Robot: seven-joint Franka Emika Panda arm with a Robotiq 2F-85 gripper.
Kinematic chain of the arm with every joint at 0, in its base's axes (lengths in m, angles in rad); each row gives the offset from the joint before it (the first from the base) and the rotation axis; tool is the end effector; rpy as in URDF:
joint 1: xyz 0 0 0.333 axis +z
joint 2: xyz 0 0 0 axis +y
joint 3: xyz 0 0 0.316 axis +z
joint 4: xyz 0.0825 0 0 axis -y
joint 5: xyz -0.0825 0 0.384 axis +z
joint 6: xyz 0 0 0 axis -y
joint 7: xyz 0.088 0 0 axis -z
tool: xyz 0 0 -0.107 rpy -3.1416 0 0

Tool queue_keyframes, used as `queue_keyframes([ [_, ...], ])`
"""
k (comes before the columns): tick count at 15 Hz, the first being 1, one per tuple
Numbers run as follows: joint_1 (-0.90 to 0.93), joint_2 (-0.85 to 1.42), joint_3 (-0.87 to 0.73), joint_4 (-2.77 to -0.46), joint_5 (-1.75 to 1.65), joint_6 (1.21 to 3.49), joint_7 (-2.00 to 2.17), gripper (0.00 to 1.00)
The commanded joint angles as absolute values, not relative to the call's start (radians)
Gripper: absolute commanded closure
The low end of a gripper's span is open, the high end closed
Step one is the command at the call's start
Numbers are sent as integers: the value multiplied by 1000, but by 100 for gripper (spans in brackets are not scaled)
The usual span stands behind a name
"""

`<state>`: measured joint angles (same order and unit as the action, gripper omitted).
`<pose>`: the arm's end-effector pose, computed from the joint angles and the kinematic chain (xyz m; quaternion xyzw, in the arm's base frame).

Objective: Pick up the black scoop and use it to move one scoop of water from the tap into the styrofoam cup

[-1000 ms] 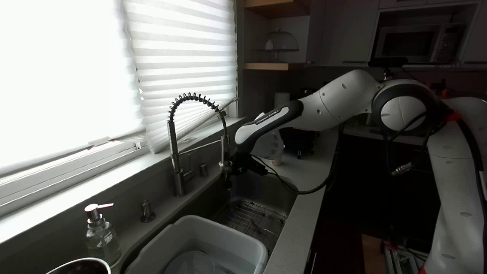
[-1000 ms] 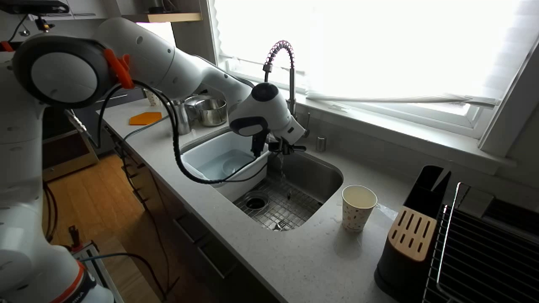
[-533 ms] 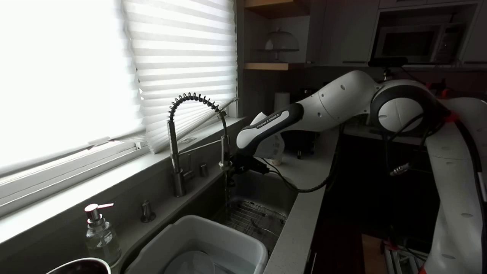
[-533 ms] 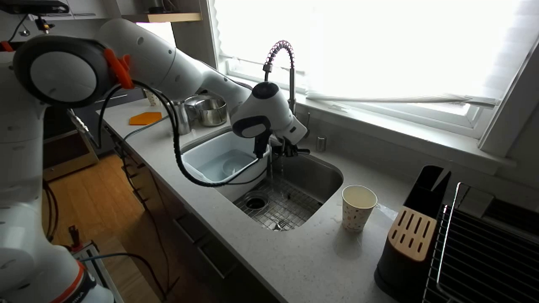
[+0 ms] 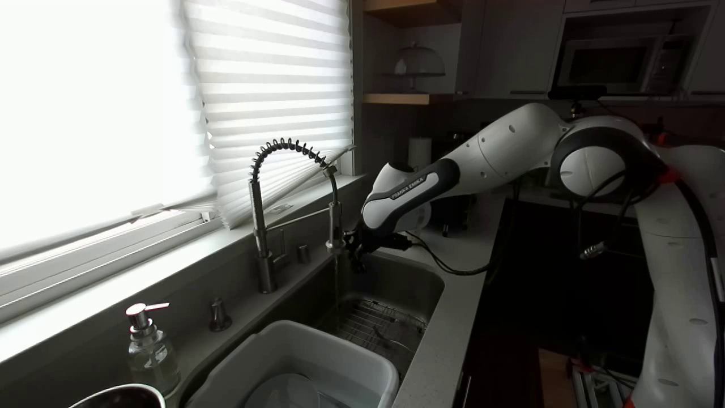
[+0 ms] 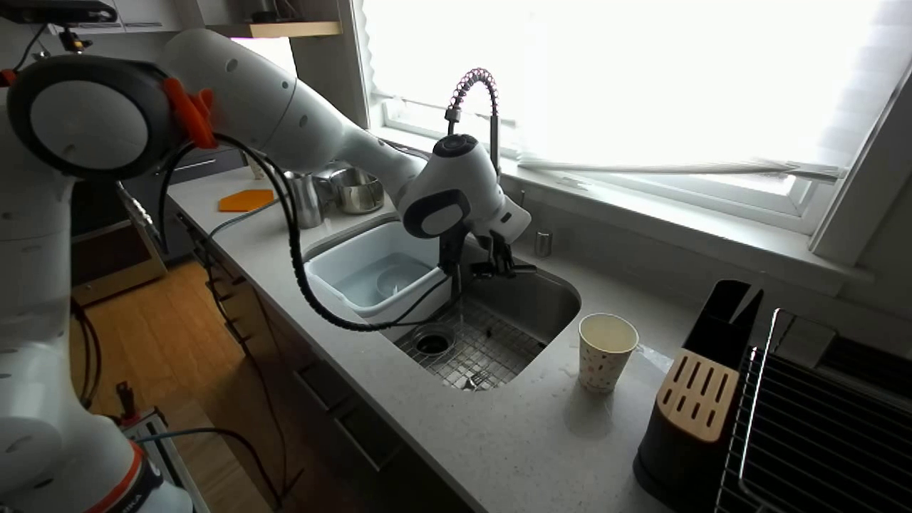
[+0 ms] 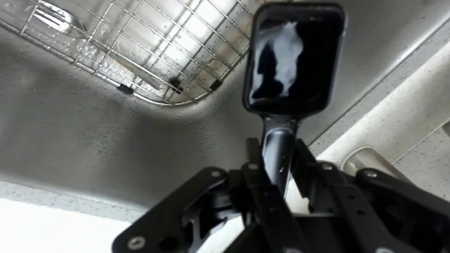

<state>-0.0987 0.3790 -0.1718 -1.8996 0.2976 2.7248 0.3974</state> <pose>0.6389 -0.1789 0.3533 -0.8788 0.4169 -0.2203 0.0737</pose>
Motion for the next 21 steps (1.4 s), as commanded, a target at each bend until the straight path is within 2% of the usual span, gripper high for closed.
queue_keyframes([
  [1,-81,317,-225,-1940,188,2649,433,94],
  [14,-166,195,-327,-1916,-17,2576,422,94],
  [15,-167,211,-308,-1909,10,2587,410,74],
  [21,-180,203,-312,-1908,7,2587,409,74],
])
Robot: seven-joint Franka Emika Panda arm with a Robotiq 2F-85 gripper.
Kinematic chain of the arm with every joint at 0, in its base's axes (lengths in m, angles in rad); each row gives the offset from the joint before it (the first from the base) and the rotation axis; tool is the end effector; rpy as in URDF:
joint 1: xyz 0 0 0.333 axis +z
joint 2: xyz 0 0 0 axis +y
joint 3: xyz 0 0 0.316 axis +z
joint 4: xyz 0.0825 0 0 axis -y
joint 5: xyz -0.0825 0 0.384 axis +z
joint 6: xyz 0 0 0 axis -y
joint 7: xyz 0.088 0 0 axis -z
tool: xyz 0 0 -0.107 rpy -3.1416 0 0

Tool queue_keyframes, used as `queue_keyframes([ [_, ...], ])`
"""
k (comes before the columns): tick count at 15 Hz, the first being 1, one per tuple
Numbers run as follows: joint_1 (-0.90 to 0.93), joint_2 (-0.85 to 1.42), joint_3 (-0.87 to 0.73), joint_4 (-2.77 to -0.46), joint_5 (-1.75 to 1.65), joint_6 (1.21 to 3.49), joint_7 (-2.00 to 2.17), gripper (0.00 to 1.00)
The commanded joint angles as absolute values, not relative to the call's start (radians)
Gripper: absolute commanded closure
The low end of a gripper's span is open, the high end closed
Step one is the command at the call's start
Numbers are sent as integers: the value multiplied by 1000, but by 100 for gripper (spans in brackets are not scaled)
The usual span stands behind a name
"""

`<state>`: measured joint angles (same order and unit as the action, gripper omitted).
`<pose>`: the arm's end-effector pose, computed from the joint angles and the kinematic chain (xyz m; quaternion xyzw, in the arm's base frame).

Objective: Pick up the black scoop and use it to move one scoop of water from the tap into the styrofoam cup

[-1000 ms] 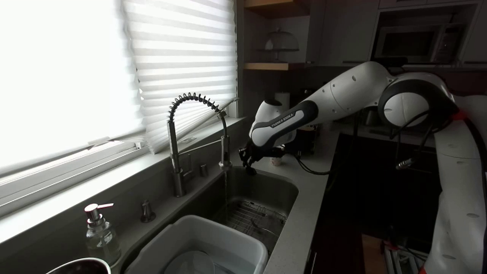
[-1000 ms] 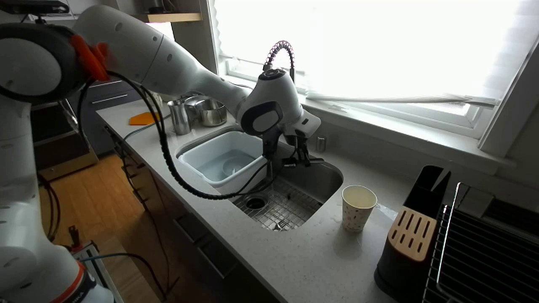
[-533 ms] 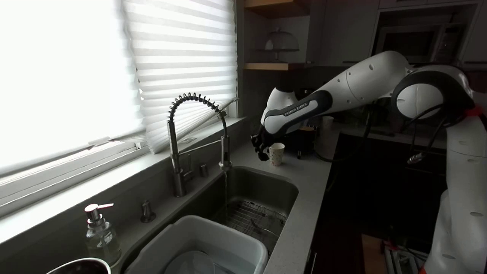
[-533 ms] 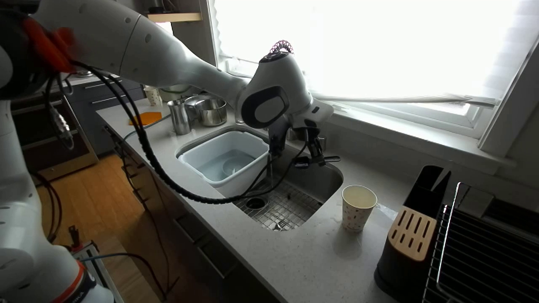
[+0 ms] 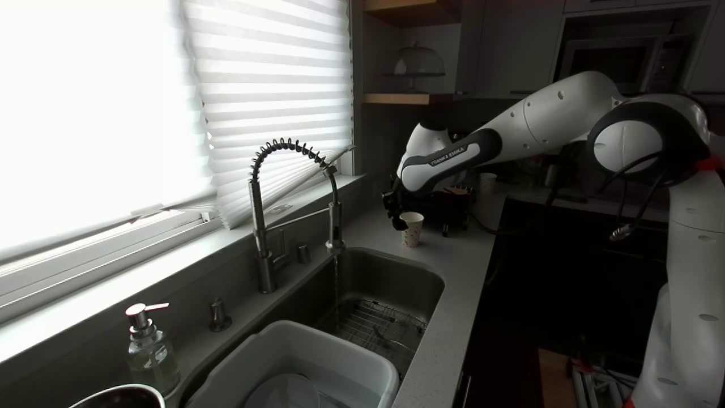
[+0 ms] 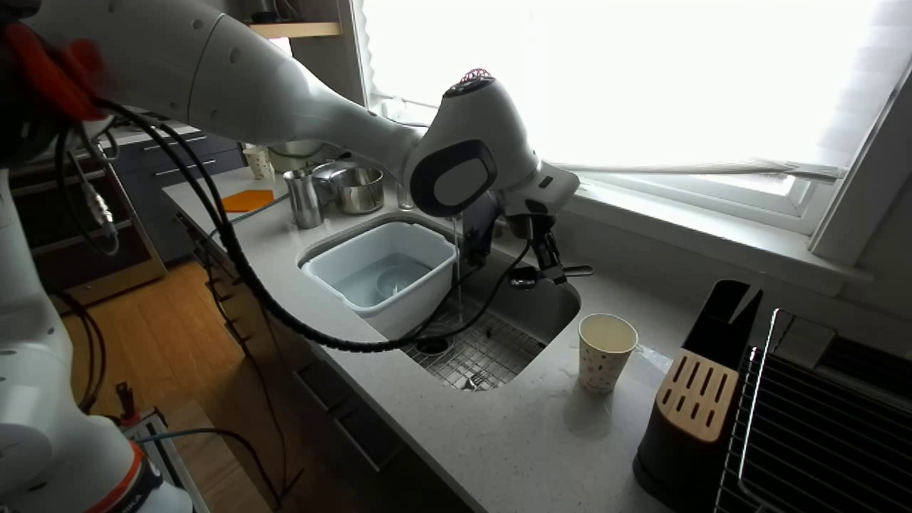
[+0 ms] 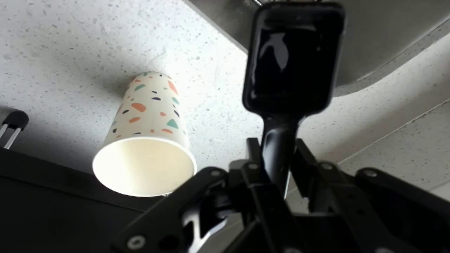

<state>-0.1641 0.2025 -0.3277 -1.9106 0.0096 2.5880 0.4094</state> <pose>0.5711 -0.2930 0.4500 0.8767 -0.4158 0.2391 0.0371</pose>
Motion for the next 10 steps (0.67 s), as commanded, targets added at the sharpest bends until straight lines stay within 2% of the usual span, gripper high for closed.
queue_keyframes([
  [1,-181,210,-317,-1901,-4,2597,411,94],
  [10,-254,300,-368,-1747,-11,2609,408,94],
])
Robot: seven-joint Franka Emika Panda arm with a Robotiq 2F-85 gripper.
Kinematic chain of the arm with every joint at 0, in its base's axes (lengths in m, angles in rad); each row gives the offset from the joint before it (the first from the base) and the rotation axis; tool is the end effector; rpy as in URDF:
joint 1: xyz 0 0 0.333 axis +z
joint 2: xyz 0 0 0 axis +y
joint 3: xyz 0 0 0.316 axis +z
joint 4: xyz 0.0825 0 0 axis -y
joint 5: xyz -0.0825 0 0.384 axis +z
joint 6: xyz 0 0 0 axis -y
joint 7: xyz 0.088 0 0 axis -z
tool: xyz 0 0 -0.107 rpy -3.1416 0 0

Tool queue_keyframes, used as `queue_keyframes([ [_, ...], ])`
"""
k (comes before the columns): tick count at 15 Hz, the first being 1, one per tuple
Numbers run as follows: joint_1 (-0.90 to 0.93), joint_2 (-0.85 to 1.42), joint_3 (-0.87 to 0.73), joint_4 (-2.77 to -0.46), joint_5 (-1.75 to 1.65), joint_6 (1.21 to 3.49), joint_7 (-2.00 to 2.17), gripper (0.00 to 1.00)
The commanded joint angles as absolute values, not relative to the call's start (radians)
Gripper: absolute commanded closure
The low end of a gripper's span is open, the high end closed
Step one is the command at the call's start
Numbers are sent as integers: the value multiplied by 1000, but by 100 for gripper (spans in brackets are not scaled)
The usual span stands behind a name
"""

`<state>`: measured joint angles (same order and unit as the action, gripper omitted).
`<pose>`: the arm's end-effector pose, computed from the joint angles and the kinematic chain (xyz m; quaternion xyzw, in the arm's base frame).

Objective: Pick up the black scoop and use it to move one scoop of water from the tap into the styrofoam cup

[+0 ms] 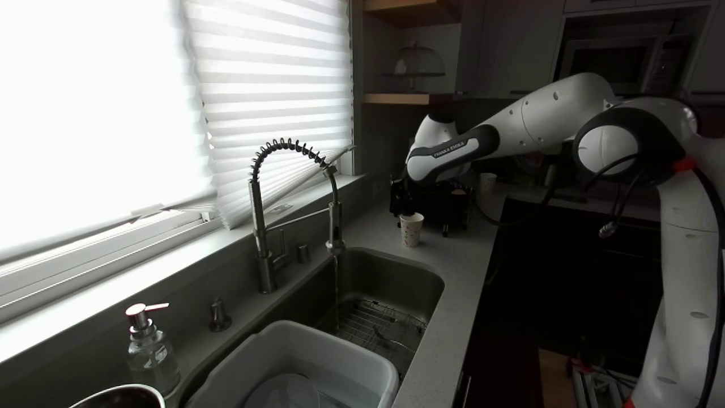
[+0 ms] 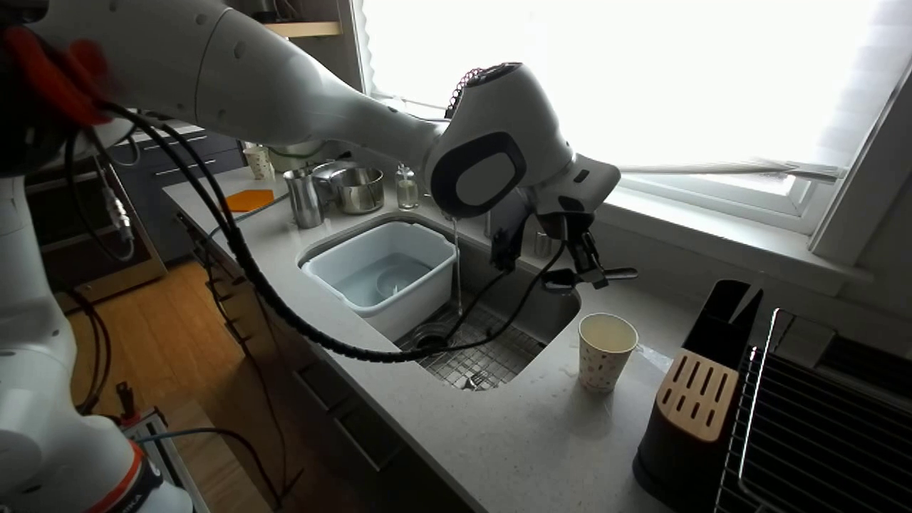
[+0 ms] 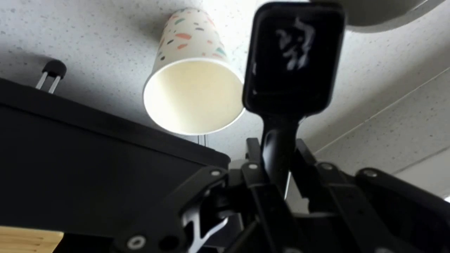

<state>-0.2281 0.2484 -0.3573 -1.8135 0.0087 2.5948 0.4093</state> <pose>0.5630 -0.3509 0.4727 0.8518 -0.4470 0.2664 0.0605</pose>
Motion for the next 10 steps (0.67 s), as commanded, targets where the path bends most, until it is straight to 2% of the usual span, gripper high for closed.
queue_keyframes([
  [1,-260,316,-376,-1728,-16,2615,408,94],
  [10,-258,430,-439,-1629,-83,2760,417,94],
])
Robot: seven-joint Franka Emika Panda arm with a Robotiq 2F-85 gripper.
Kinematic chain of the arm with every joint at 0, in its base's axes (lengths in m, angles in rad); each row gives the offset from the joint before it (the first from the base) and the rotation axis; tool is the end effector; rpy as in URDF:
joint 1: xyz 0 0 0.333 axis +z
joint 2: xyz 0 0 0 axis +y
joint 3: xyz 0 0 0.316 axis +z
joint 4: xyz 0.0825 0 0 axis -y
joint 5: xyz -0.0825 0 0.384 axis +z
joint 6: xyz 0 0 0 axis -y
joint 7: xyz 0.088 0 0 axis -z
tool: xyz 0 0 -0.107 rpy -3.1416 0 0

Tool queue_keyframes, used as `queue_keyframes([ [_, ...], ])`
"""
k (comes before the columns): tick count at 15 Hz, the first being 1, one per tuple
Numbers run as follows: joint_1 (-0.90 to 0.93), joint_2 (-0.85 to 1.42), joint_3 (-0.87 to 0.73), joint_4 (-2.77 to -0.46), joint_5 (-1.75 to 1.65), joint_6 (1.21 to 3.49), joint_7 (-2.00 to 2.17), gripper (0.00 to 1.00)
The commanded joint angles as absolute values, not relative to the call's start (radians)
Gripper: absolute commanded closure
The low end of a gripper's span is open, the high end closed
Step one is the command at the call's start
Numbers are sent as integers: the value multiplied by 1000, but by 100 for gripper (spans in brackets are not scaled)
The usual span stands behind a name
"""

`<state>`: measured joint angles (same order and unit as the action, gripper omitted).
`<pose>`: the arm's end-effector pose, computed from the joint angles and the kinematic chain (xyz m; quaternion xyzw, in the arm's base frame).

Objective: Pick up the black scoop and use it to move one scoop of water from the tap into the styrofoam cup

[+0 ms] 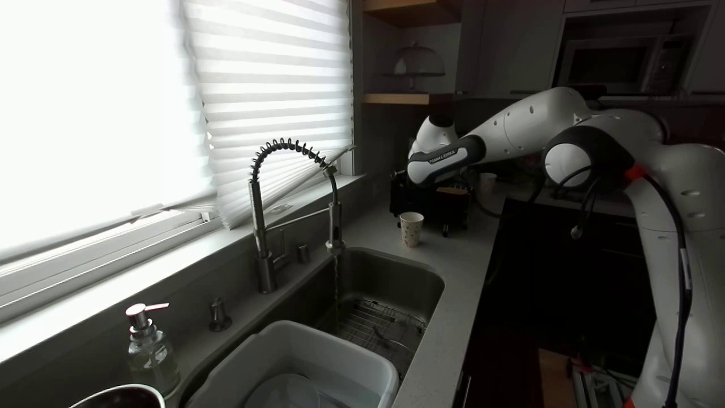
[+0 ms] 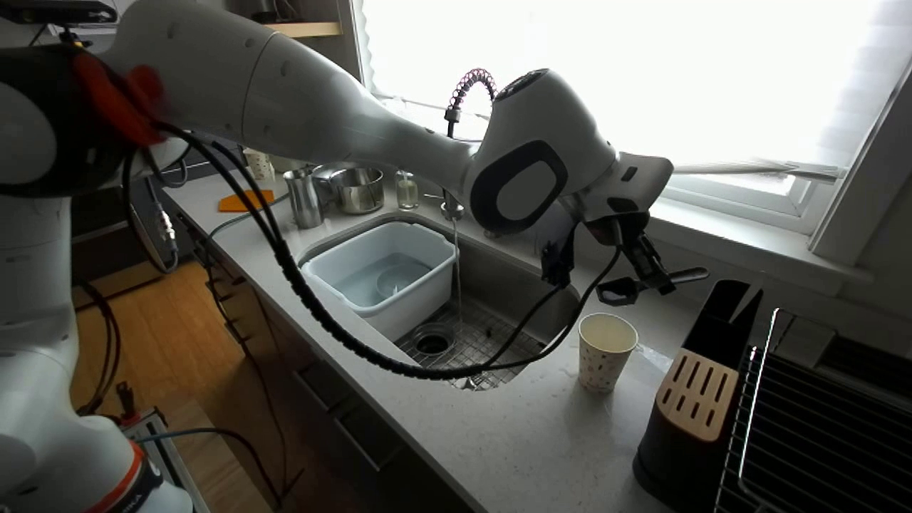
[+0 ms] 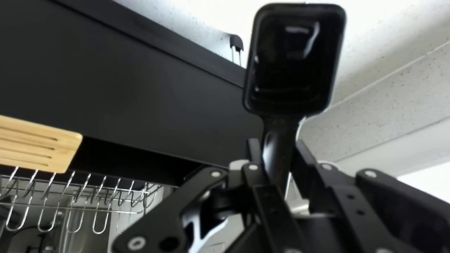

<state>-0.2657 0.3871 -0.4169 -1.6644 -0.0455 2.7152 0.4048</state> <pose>0.5742 -0.4103 0.4794 0.8292 -0.4366 0.3241 0.1294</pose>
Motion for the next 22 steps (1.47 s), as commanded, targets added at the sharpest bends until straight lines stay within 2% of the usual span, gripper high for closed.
queue_keyframes([
  [1,-254,437,-443,-1628,-87,2778,422,94],
  [11,-199,449,-507,-1651,-172,2896,430,94],
  [22,-108,441,-621,-1695,-232,2926,485,94],
])
